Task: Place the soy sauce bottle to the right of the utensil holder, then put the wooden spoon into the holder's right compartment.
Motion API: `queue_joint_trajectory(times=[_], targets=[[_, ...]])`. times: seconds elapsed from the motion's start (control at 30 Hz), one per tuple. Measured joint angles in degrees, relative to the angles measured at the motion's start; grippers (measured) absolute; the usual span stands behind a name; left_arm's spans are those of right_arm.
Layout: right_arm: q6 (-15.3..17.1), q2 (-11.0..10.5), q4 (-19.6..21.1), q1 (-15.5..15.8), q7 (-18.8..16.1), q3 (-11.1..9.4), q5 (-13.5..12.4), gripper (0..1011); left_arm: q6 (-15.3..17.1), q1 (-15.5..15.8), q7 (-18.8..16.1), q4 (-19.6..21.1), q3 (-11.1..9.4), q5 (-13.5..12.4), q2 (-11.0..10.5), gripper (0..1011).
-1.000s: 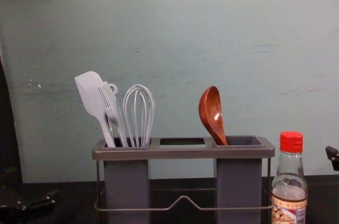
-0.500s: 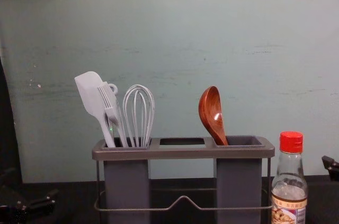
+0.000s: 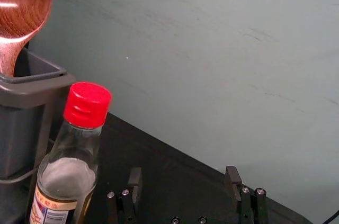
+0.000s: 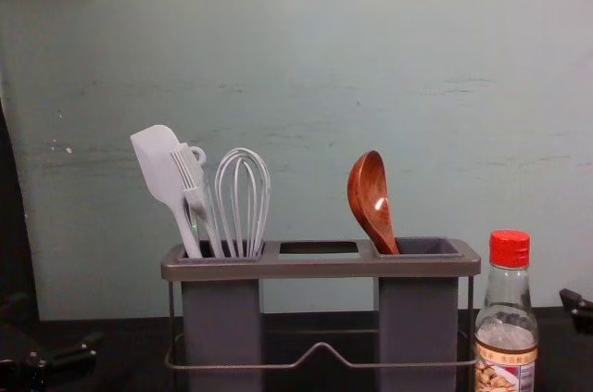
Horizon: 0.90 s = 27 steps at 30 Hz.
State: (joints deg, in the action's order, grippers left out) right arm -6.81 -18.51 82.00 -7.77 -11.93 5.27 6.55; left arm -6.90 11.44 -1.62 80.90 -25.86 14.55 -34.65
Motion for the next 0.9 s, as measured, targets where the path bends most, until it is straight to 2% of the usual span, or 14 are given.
queue_joint_trajectory(times=[0.9], targets=[[-0.2,-0.2,-0.2,0.1,0.0,0.3,-0.2,1003,0.0,0.0,0.0,0.0,0.0,0.0,0.0,1000]])
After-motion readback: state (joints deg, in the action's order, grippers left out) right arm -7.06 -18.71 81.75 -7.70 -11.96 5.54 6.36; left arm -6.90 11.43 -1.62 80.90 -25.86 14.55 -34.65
